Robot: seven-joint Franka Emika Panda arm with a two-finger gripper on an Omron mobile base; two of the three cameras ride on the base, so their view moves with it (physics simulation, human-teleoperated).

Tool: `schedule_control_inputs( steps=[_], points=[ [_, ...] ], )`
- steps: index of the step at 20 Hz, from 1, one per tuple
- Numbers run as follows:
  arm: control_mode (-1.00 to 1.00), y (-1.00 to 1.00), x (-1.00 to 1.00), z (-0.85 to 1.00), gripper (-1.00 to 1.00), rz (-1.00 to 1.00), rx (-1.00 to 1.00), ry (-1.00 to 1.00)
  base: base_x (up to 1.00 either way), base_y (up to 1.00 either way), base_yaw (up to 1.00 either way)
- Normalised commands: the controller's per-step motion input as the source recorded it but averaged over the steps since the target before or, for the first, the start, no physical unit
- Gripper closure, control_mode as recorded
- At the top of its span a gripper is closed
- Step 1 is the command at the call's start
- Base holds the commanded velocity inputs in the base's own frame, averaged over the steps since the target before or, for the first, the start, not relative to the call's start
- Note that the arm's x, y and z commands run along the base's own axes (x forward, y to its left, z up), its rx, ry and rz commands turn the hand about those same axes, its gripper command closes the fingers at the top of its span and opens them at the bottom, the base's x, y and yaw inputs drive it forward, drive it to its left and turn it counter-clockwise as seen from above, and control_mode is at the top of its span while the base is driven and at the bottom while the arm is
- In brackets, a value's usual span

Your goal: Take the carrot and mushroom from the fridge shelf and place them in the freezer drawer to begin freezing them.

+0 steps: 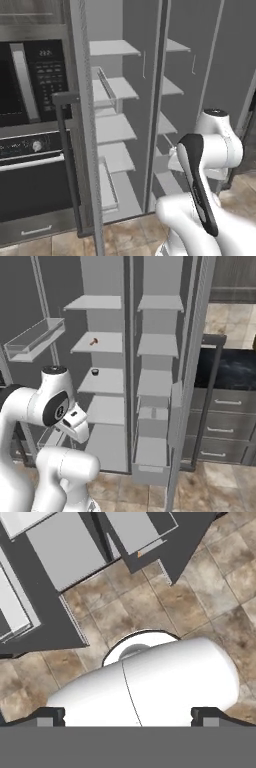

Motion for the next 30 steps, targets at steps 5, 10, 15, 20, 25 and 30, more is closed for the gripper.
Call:
schedule_control_inputs(
  steps=[5, 10, 15, 20, 25, 30],
  points=[
    [1.00, 0.00, 0.00, 0.00, -1.00, 0.00, 0.00, 0.00, 0.39, 0.09, 0.28],
    [1.00, 0.00, 0.00, 0.00, -1.00, 0.00, 0.00, 0.00, 0.50, 0.07, 0.21],
    [1.00, 0.00, 0.00, 0.00, -1.00, 0.00, 0.00, 0.00, 0.49, 0.03, 0.18],
    [1.00, 0.00, 0.00, 0.00, -1.00, 0.00, 0.00, 0.00, 0.50, 0.02, 0.18],
    [1.00, 0.00, 0.00, 0.00, -1.00, 0.00, 0.00, 0.00, 0.45, 0.08, 0.16],
    [1.00, 0.00, 0.00, 0.00, -1.00, 0.00, 0.00, 0.00, 0.51, 0.05, 0.13]
  ],
)
